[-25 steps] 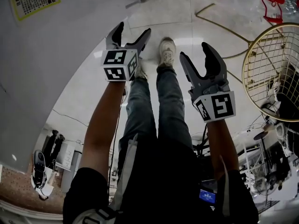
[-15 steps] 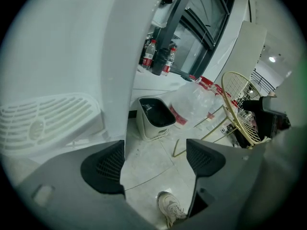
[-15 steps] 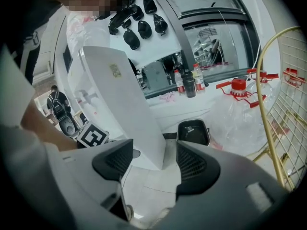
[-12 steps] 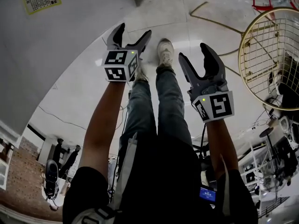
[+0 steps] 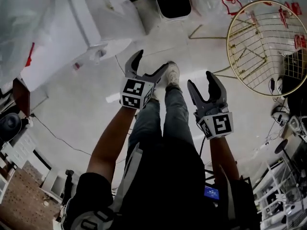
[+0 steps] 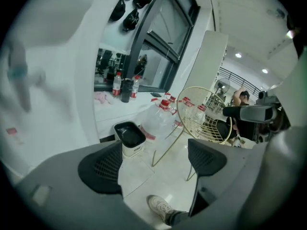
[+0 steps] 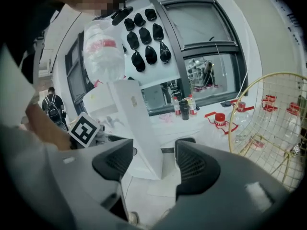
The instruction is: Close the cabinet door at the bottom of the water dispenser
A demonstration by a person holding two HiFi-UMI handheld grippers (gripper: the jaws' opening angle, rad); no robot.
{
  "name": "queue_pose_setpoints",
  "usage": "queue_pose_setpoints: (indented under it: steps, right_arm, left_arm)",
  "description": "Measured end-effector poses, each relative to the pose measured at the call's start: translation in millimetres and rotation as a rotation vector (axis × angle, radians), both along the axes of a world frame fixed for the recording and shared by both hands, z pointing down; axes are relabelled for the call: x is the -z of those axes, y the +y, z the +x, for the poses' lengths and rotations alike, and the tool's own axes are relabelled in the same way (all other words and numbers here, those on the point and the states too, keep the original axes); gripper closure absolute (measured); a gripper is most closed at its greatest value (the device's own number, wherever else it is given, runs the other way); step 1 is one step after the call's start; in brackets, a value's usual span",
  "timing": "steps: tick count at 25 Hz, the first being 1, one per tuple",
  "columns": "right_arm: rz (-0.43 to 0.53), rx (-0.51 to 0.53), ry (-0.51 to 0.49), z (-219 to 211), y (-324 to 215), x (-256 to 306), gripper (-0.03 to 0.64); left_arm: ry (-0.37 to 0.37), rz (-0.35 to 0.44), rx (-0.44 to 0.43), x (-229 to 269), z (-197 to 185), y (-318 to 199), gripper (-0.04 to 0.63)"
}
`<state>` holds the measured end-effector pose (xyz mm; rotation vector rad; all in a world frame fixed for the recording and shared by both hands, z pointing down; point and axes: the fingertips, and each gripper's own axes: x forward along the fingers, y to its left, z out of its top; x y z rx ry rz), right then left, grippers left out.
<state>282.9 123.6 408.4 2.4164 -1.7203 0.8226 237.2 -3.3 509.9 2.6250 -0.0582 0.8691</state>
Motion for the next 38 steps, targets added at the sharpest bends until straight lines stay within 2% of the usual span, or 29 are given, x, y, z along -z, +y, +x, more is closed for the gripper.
queue_pose_setpoints:
  steps: [5,7,13,16,20,26,30,33,38]
  right_arm:
    - [0.023,0.011,0.034,-25.4,9.1,81.6,0.337]
    - [0.068,0.02,0.067,-30.1,2.2,118.7,0.337]
    - [0.145,0.099,0.137,-49.4,-18.6,189.6,0.337]
    - [0.171,0.163,0.213,-65.6,-35.7,224.2,0.337]
    - [0.229,0.24,0.249,-88.6,-61.2,261.0,0.337]
    - [0.287,0.321,0.265,-111.2,-89.7,303.7,0.337]
    - [0.329,0.347,0.203,-117.0,-100.3,318.2,0.35]
    - [0.356,0.368,0.191,-123.2,-109.6,332.5,0.416]
    - [0.381,0.451,0.218,-145.4,-127.1,353.7,0.485]
  left_arm:
    - [0.084,0.039,-0.041,110.7,-27.0,13.2,0.135]
    - [0.125,0.074,-0.049,155.0,-35.4,9.7,0.127]
    - [0.248,0.179,-0.02,273.0,-54.5,-19.5,0.127]
    - [0.293,0.196,0.035,310.2,-72.8,-35.7,0.135]
    - [0.336,0.237,0.111,352.7,-108.5,-60.2,0.182]
    - [0.376,0.313,0.258,401.5,-168.7,-91.8,0.336]
    - [0.392,0.351,0.335,425.5,-198.9,-104.3,0.399]
    - [0.404,0.374,0.383,440.3,-218.0,-112.2,0.465]
    - [0.428,0.403,0.429,462.3,-239.2,-123.4,0.548]
